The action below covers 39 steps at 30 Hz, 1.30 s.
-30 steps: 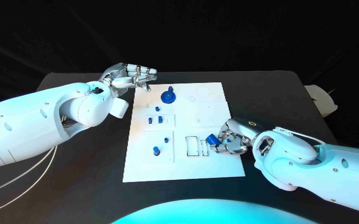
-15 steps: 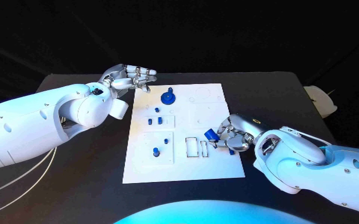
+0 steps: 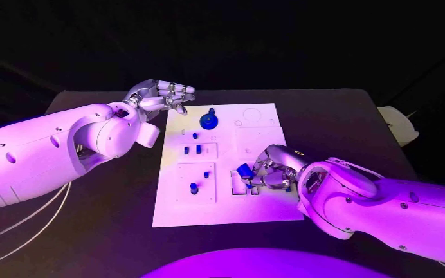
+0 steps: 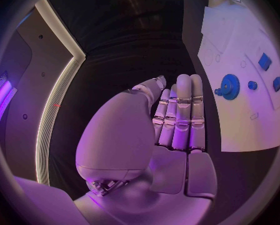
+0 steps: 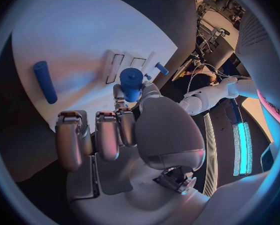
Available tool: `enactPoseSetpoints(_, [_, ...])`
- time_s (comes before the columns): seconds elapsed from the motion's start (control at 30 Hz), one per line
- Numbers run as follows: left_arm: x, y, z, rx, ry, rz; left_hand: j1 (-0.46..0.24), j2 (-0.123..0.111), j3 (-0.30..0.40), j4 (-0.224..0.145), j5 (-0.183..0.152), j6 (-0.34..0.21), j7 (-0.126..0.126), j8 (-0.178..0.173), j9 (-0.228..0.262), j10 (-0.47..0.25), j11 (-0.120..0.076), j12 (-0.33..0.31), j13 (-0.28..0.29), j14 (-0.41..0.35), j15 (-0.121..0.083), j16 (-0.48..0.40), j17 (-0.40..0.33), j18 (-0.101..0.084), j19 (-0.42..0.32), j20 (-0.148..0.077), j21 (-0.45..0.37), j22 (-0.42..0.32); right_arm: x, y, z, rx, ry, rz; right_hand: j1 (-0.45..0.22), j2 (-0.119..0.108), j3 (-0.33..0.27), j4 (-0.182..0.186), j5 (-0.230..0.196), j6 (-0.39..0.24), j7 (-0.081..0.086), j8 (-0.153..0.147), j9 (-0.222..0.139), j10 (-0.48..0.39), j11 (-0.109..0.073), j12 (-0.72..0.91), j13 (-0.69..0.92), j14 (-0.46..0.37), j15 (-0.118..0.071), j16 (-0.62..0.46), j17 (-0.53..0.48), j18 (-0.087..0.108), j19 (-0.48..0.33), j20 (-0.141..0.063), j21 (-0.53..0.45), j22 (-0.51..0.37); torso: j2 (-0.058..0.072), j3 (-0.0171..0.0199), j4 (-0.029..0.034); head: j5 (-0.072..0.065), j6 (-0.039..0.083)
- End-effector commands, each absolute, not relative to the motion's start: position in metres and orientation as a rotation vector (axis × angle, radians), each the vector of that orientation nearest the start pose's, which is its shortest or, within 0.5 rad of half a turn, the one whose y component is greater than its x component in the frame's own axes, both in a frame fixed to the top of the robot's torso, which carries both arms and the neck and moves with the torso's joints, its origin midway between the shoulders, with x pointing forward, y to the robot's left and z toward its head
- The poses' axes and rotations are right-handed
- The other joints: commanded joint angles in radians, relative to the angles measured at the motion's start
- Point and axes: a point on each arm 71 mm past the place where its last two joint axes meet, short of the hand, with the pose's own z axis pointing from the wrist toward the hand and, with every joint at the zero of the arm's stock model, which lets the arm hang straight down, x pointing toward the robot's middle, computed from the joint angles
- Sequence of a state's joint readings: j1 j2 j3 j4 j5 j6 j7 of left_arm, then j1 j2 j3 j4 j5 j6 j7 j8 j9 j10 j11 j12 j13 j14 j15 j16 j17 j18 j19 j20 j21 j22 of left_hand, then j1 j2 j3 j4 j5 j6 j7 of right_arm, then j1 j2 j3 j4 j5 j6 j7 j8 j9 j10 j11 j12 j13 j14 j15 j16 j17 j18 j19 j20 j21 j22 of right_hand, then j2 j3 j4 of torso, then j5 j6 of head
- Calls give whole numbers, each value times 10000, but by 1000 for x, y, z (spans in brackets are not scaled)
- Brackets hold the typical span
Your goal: Assemble the parts on the task board
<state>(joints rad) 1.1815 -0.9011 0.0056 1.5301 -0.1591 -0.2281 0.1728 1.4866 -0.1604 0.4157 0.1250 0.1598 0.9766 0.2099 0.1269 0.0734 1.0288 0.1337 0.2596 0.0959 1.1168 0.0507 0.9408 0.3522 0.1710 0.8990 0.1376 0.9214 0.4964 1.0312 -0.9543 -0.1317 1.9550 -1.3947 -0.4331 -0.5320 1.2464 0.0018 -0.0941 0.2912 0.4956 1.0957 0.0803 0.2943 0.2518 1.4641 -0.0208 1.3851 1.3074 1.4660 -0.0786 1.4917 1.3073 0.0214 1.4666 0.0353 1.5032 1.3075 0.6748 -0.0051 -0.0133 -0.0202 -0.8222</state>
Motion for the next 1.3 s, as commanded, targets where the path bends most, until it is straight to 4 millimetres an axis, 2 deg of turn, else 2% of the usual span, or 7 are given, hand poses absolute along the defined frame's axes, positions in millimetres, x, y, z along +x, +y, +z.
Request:
enactPoseSetpoints(0.03, [487,226,-181,-10526,16486,-14500,-33,91,-20,-40,8,-85,-2,25,-10,-58,25,48,-15,-32,17,-48,-15,134,-4,48,-32,-11,349,-154,-253,1169,20393,6501,-47,176,-114,0,-131,479,-395,315,457,97,-92,6,874,743,-99,48,1040,-78,804,-96,41,2457,-6,-1,-9,-5,22])
enactPoseSetpoints(0.57, [486,226,-181,-10524,16544,-14521,-31,92,-19,-45,9,-87,-2,27,-10,-62,25,52,-15,-33,16,-50,-16,135,-4,48,-34,-12,351,-151,-259,1244,20540,6244,-394,218,-404,-4,-497,531,-435,406,593,145,-128,15,933,746,-135,57,1061,-81,807,-136,55,2460,13,11,-12,41,3])
enactPoseSetpoints(0.63, [487,226,-181,-10525,16544,-14520,-31,92,-19,-45,9,-87,-2,27,-10,-62,25,52,-15,-33,16,-50,-16,135,-4,48,-34,-12,352,-150,-259,1229,20556,6235,-516,235,-508,-6,-786,534,-443,432,634,154,-134,12,946,746,-139,56,1060,-81,805,-143,53,2459,6,10,-11,46,-4])
enactPoseSetpoints(0.77, [486,226,-181,-10527,16545,-14516,-31,92,-19,-45,9,-87,-2,27,-10,-62,25,52,-15,-33,16,-50,-16,135,-4,48,-34,-12,352,-150,-259,1256,20533,6226,-856,277,-802,-10,-1821,515,-447,482,724,162,-136,-12,959,743,-143,49,1049,-77,797,-149,36,2453,4,11,-5,49,-6])
enactPoseSetpoints(0.93, [486,227,-181,-10534,16546,-14504,-31,92,-19,-45,9,-87,-2,27,-10,-62,25,52,-15,-33,16,-50,-16,135,-4,48,-34,-12,355,-151,-259,1528,20303,6109,-1453,230,-1365,1,-3783,433,-429,555,872,125,-117,-123,922,725,-131,6,973,-59,764,-145,-44,2430,3,5,-2,61,6])
enactPoseSetpoints(1.1, [486,227,-181,-10542,16543,-14488,-31,92,-19,-45,9,-87,-2,27,-10,-62,25,52,-15,-33,16,-50,-16,135,-4,48,-34,-12,356,-153,-258,1662,20136,6091,-1939,66,-1589,23,-4313,371,-414,598,960,87,-104,-219,877,712,-120,-32,907,-46,739,-131,-107,2412,0,3,-8,57,2])
enactPoseSetpoints(1.3, [486,228,-181,-10545,16522,-14477,-43,93,-24,-46,8,-96,1,29,-11,-76,28,62,-17,-35,18,-53,-19,135,-5,50,-41,-17,356,-153,-255,1696,19754,6221,-2014,30,-1573,22,-4339,354,-412,611,985,91,-102,-217,889,714,-118,-29,917,-49,745,-128,-93,2416,0,4,-13,58,17])
